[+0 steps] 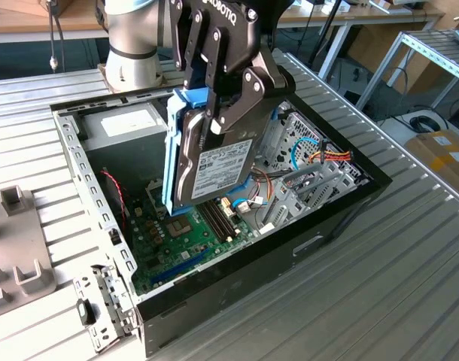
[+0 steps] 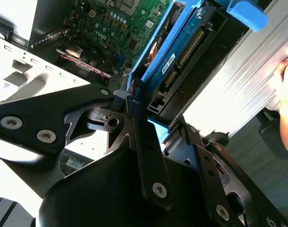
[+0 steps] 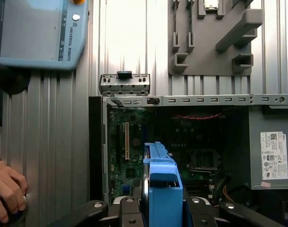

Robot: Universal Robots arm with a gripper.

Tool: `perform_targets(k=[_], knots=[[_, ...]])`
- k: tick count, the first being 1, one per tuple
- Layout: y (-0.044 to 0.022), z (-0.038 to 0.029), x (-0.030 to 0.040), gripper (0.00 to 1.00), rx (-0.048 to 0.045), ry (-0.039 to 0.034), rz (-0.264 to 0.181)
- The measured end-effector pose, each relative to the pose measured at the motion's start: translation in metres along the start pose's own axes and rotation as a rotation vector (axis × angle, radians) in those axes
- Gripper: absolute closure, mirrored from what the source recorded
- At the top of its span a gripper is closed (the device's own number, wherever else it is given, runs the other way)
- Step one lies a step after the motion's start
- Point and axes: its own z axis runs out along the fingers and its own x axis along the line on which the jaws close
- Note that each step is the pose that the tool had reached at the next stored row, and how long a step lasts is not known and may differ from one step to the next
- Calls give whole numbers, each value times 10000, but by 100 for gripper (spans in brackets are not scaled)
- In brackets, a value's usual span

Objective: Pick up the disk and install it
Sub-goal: 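Pick up the disk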

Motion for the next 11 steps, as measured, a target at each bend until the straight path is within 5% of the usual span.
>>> perform_targets(k=[11], knots=[[-31,-1,0,63,0,13,1]])
